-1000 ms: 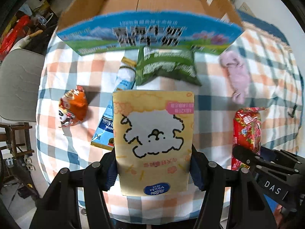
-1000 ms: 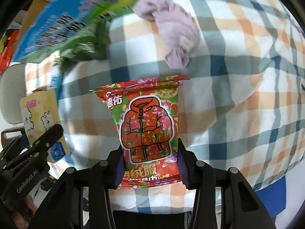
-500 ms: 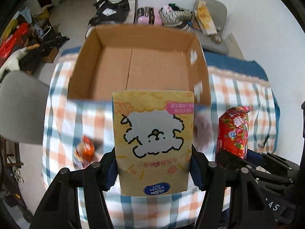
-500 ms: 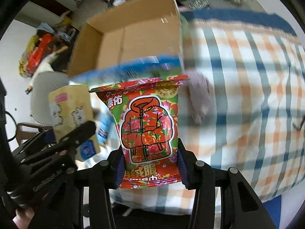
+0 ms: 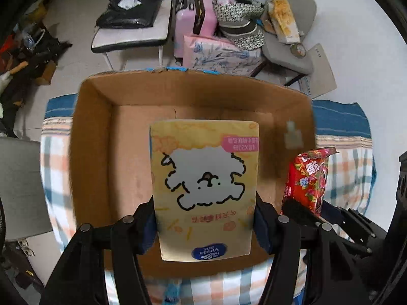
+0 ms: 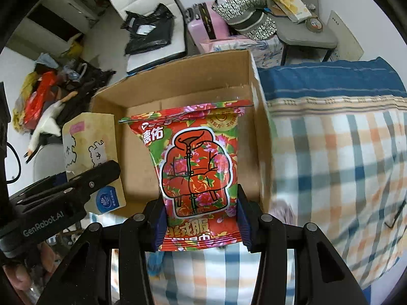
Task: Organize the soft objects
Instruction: 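Carry both items into the cardboard box and open both grippers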
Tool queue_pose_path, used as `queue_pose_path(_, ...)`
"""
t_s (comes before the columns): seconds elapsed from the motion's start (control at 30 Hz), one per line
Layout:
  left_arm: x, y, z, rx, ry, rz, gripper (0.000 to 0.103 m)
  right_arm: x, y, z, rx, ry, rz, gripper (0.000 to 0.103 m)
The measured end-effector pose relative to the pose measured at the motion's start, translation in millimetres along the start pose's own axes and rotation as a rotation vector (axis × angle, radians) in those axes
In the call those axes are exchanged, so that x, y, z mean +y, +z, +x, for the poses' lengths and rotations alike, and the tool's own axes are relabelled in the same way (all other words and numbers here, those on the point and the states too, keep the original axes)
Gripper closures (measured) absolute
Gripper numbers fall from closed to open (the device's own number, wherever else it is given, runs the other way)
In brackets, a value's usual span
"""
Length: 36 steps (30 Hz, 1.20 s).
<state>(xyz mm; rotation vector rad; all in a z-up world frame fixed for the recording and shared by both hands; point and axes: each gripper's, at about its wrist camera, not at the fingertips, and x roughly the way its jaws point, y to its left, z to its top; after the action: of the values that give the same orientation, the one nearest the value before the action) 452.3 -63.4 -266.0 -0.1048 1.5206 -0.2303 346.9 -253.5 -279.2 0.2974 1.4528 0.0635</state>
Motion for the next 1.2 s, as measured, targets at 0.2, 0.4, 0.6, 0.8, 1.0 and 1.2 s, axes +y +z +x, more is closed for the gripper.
queue_pose_path(0.2,12,36,53,0.097,-0.059,-0.016,0.043,23,77,48,0.04,-0.068,0.008,0.055)
queue_pose_path(0.4,13,50,87,0.156,-0.091,-0.006,0.043,30,117,89,0.077,-0.11,0.011,0.055)
queue_pose_path(0.6,8,57,100,0.168,-0.039,0.01,0.042,28,137,113,0.109,-0.135,0.008,0.054)
queue_pose_path(0.8,7,54,97,0.17,-0.009,0.009,0.031,25,142,121,0.13,-0.13,0.007,0.042)
queue_pose_path(1.0,11,45,74,0.121,0.011,0.024,0.012,33,136,106,0.121,-0.162,-0.032,0.036)
queue_pose_path(1.2,19,22,44,0.058,0.03,-0.001,0.006,38,114,81,0.112,-0.17,-0.055,0.007)
